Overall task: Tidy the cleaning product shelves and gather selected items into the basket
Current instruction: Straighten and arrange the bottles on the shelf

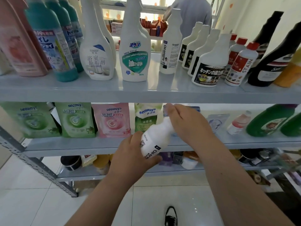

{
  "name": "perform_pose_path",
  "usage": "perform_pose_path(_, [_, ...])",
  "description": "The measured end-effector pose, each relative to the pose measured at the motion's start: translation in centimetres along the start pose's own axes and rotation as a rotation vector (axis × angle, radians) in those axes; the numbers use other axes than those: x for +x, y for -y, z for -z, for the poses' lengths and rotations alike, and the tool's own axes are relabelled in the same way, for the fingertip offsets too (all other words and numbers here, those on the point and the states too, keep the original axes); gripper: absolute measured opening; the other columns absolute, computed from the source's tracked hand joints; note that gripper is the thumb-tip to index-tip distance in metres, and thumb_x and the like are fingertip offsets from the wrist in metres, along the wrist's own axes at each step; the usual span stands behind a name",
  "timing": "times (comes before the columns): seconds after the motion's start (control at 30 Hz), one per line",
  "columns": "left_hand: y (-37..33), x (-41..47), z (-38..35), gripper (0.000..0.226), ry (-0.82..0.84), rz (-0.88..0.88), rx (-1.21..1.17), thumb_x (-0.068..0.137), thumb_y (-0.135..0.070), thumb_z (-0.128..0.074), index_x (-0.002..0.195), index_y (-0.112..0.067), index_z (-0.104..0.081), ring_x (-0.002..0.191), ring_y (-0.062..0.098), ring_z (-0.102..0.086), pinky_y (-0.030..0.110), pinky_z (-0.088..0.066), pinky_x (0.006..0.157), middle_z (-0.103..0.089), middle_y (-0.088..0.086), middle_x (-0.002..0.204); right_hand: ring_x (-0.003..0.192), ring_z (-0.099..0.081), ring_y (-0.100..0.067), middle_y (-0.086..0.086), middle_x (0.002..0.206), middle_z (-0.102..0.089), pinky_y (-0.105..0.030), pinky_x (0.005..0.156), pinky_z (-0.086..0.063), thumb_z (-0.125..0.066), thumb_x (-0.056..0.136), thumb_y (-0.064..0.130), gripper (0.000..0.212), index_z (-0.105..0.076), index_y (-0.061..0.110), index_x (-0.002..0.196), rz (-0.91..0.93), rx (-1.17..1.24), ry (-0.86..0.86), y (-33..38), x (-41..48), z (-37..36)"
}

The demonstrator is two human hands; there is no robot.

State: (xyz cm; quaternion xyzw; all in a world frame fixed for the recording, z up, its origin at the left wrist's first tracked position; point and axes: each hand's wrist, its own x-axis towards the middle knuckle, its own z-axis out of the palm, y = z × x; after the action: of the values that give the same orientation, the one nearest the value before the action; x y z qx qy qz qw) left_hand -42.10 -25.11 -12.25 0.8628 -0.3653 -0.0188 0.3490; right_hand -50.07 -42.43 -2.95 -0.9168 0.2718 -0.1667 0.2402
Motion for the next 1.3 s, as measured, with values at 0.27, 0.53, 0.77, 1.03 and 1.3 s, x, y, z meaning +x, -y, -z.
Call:
perform_pose_path(0.27, [-5.6,6.2,3.5,0.054,-0.061,-0.016,-0.786,0.07,-0.093,-0.052,0.116,-0.065,-0.052,0.095,-0.01,-0.067,0.007,-0.051,0.068,-0.069,-0.032,0.106,0.126,-0.059,-0.012,0.012,0.133,-0.063,-0.031,0.101,-0.051,-0.052,0.103,0.048,0.039,-0.05,0.045,0.142,0.35,0.796,0.106,-0.4,0.6,-1.8])
perform_pose_path(0.53, [-10.2,13.6,3.9,0.029,-0.005,-0.068,-0.883,0.092,-0.063,-0.039,0.105,-0.09,-0.041,0.096,-0.03,-0.055,-0.005,-0.042,0.069,-0.059,-0.053,0.103,0.102,-0.07,0.006,0.028,0.114,-0.072,-0.009,0.076,-0.054,-0.082,0.075,0.062,0.056,-0.052,0.065,0.123,0.302,0.773,-0.071,-0.8,6.6,1.6])
perform_pose_path(0.77, [-6.3,16.4,3.1,0.049,-0.211,-0.289,0.01,0.102,-0.055,-0.036,0.144,-0.034,-0.048,0.123,-0.001,-0.043,0.018,-0.034,0.102,-0.052,-0.01,0.135,0.096,-0.067,0.013,0.036,0.105,-0.069,-0.007,0.068,-0.052,-0.08,0.069,0.063,0.051,-0.051,0.061,0.11,0.188,0.669,-0.248,-2.3,11.5,2.2])
perform_pose_path(1.03, [-2.7,16.3,-0.6,0.056,-0.265,-0.391,0.496,0.085,-0.049,-0.062,0.128,-0.014,-0.067,0.12,0.031,-0.061,0.046,-0.043,0.106,-0.065,0.01,0.127,0.115,-0.062,-0.017,0.011,0.123,-0.064,-0.044,0.089,-0.058,-0.078,0.076,0.06,0.066,-0.044,0.037,0.128,0.091,0.413,-0.332,-3.3,15.3,0.5])
perform_pose_path(1.3, [-1.6,17.1,-2.2,0.063,-0.421,-0.48,0.527,0.072,-0.042,-0.073,0.124,-0.008,-0.07,0.117,0.036,-0.062,0.048,-0.04,0.107,-0.068,0.014,0.123,0.117,-0.06,-0.032,-0.007,0.134,-0.06,-0.04,0.082,-0.053,-0.065,0.085,0.063,0.08,-0.029,0.02,0.141,-0.026,0.108,-0.377,-3.5,17.1,-1.1])
